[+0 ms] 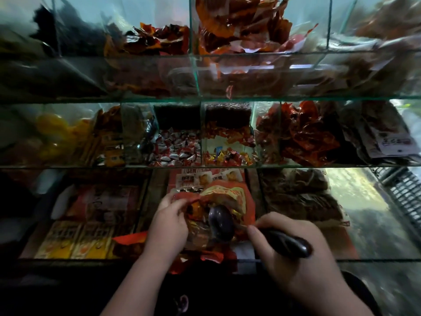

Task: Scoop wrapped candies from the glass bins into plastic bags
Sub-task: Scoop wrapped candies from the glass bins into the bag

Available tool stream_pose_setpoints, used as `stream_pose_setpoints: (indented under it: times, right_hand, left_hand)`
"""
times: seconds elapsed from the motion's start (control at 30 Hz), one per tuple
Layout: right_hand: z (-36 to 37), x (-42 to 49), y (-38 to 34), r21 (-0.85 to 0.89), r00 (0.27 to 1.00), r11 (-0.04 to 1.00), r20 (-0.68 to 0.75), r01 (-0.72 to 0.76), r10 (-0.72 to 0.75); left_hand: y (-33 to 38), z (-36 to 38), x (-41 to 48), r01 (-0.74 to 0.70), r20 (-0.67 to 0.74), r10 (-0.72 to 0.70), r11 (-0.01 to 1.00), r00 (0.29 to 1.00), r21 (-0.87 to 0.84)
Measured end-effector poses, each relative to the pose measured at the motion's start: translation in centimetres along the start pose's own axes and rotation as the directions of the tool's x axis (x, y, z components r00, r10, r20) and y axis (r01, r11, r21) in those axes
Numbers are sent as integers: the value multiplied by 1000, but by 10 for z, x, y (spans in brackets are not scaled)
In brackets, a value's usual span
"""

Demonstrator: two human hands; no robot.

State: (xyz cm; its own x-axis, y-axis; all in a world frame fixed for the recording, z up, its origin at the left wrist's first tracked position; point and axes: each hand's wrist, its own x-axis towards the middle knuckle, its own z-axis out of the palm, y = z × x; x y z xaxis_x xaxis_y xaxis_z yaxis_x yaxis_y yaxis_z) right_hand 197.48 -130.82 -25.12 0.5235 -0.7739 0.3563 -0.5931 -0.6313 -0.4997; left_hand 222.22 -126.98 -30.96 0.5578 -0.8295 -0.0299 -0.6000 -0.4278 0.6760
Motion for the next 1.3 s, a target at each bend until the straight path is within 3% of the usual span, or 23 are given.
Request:
stream_pose_setpoints:
  times: [0.17,0.3,0.4,0.5,0.6,0.67,0.73,0.8,0.9,0.97,1.03,1.13,1.3]
  right_hand:
    - [64,38,2,46,969,997,242,-60,47]
    - [94,54,7,173,967,961,172,-217,187]
    - [95,58,8,367,936,861,148,-351,319]
    - [84,49,13,567,866,672,170,-476,470]
    - [74,41,23,673,702,420,209,-608,681]
    - [69,40,23,730,603,247,273,-637,750]
    - [65,40,22,762,544,144,303,-631,783]
    - [61,36,23,781,529,136,272,-609,804]
    - [52,28,23,788,560,189,224,-586,798]
    - [46,21,26,798,545,156,241,-583,803]
    - [37,13,29,801,532,124,264,-586,804]
    - [21,1,31,808,553,147,247,-571,796]
    - [-2,-12,30,829,618,194,215,-525,756]
  left_hand:
    - [7,3,7,57,47,-57,998,997,-4]
    - [10,5,9,52,55,-52,999,997,14]
    - [12,5,8,52,31,-53,999,998,11]
    - [6,2,6,69,11,-69,997,998,-16]
    - [-1,-1,1,83,17,-83,996,996,-34]
    - [-2,-2,-2,78,25,-77,996,997,-39]
    - [0,-1,-4,77,38,-76,996,996,-38]
    - [4,0,-9,39,-21,-39,999,999,-11]
    - [10,3,-21,-184,-226,175,983,958,-18]
    - [14,9,-26,-303,-227,287,952,931,-38]
    - [18,17,-24,-254,-103,249,966,963,-43]
    - [19,30,-15,-28,52,27,999,998,34]
    - [21,40,-8,-32,128,14,990,992,137]
